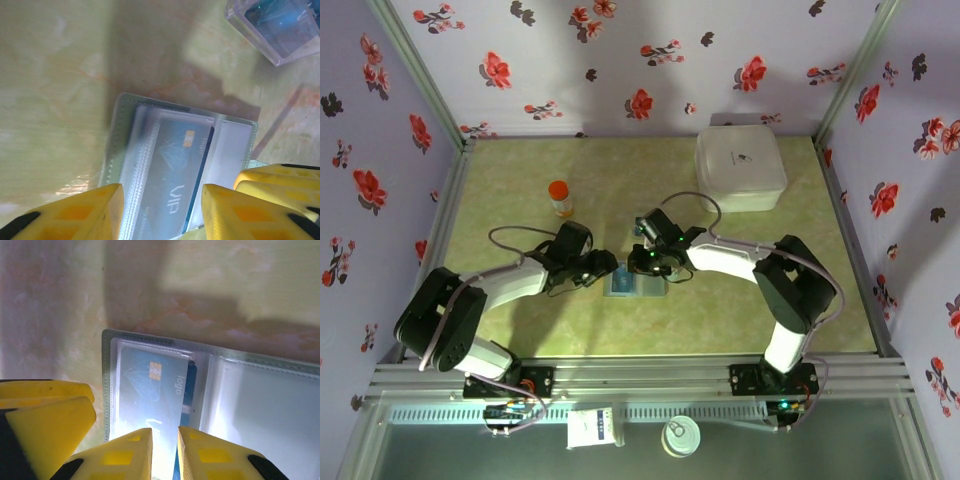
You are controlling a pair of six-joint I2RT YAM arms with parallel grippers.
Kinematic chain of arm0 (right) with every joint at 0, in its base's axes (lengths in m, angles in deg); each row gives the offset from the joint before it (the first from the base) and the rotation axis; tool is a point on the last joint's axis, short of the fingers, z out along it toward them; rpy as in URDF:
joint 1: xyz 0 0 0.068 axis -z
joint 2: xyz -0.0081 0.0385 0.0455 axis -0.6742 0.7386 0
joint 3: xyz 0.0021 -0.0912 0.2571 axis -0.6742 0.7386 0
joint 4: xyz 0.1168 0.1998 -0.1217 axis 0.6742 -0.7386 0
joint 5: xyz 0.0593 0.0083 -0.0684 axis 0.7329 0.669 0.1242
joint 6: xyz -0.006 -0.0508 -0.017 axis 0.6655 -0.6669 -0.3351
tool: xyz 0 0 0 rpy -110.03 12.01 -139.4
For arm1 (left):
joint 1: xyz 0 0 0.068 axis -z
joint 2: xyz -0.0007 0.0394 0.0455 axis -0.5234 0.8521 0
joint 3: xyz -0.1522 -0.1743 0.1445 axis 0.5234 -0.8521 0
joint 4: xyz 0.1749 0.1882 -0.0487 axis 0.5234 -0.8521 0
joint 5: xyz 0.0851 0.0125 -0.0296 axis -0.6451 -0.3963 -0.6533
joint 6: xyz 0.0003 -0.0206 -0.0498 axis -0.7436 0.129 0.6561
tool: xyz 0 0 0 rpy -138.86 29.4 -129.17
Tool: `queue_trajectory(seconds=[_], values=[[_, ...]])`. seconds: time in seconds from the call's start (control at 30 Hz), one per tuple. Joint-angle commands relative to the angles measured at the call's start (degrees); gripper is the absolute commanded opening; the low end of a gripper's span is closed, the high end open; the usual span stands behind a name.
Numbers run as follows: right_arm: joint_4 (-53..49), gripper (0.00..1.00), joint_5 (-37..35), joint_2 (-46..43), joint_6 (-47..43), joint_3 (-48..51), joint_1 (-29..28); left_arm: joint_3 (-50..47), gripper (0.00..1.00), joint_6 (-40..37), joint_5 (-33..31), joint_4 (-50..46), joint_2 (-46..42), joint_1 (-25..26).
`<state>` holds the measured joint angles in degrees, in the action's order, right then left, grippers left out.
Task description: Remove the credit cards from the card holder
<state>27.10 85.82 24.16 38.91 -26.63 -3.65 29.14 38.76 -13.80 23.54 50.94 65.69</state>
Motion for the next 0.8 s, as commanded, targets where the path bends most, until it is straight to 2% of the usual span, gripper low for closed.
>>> queue_trajectory(seconds=[0.0,0.33,0.53,0.77], values=[[-0.4,0.21,0.9,1.0,0.7,-1.7,-0.5,-0.8,0.41,-1.2,2.1,2.6,-0.6,-0.6],[0.2,0.20,1.2,1.7,1.2,-0.7,-0.5,0.3,0.14,-1.1,5.7,6.2,4.5,-0.6],[0.5,0.20,2.1,3.1,1.2,-1.4,-0.5,0.1,0.08,-2.6,3.7,3.0,4.3,-0.6],[0.9,0.20,2.5,4.3,1.4,-1.2,-0.6,-0.8,0.06,-3.0,3.3,3.1,5.3,-0.6]])
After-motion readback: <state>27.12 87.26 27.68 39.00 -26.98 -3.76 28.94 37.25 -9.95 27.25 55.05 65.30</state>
